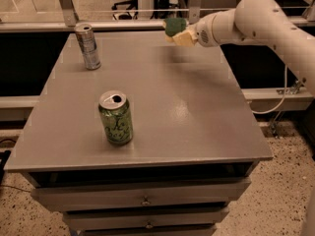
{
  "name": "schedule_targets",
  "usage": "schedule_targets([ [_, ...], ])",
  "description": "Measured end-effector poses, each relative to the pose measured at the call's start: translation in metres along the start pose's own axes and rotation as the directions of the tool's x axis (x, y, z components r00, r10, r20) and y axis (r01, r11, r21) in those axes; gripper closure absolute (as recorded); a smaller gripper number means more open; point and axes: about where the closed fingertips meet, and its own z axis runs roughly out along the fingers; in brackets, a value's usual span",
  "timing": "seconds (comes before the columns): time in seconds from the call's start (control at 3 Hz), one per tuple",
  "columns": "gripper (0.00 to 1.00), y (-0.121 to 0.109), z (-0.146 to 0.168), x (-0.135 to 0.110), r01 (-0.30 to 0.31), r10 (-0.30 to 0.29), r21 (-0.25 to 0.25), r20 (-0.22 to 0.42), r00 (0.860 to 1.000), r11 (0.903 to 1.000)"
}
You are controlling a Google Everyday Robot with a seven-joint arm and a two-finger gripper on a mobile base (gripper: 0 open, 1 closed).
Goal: Move sponge near green can
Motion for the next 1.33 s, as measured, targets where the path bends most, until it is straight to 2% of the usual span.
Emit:
schedule_targets([
  [0.33, 1.00, 0.020, -0.032, -0.013, 0.066, -0.063, -0.057, 0.039, 0.997, 0.9962],
  [0.67, 1.00, 0.021, -0.031, -0.013, 0.065, -0.063, -0.057, 0.039, 0.997, 0.9963],
  [1.0, 1.00, 0.047, -0.046, 0.000, 0.112, -0.108, -0.135, 0.032, 0.994, 0.9845],
  [1.33, 1.00, 0.071, -0.068, 0.014, 0.168, -0.162, -0.206, 0.046, 0.986, 0.9641],
])
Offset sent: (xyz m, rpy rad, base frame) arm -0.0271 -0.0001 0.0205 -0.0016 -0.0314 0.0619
